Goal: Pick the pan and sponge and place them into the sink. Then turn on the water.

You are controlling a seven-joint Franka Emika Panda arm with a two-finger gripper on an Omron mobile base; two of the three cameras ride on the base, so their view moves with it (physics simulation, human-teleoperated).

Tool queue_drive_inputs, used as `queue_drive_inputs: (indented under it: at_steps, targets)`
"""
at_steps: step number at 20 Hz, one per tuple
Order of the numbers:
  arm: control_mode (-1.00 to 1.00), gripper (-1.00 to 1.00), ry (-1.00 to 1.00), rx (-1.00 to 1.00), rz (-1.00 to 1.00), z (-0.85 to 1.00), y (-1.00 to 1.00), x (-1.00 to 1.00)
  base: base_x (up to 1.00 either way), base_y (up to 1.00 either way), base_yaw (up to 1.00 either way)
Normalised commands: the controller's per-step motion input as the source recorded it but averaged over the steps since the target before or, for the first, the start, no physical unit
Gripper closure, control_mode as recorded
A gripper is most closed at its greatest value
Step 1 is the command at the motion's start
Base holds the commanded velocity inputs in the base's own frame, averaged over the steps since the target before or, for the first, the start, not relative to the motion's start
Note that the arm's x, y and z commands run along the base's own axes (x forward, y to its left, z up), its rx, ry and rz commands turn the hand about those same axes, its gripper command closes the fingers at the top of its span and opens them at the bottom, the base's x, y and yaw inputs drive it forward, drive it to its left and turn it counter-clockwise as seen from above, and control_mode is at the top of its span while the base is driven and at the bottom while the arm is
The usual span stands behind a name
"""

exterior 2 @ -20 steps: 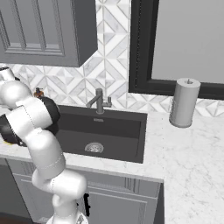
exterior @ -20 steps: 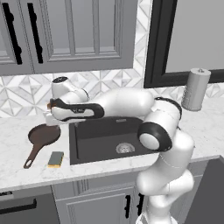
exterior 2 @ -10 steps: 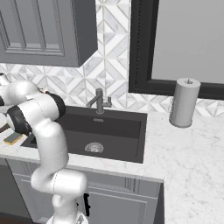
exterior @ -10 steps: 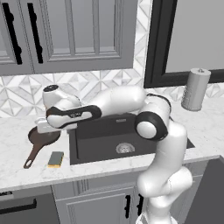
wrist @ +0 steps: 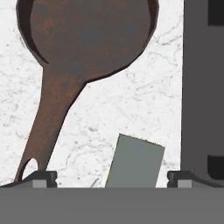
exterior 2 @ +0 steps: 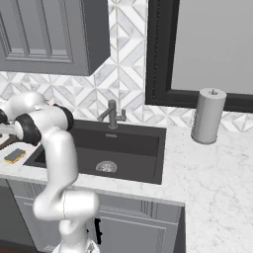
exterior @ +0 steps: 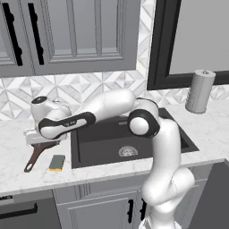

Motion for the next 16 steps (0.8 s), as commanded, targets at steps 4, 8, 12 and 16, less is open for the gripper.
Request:
queue_drive_inputs:
  at_steps: [4,8,12,16]
  targets:
    - [-1.0,-1.0,0.0,0.0,0.0,-0.32,0.5,0.05,0.0,0.0,0.0]
    - [-1.0,-1.0,0.0,0.0,0.0,-0.27,0.34,0.2,0.0,0.0,0.0]
    - [-1.0,-1.0,0.01,0.0,-0.01,-0.26,0.09,0.27,0.0,0.0,0.0]
    - [-1.0,-1.0,0.01,0.01,-0.02,-0.28,0.0,0.29,0.0,0.0,0.0]
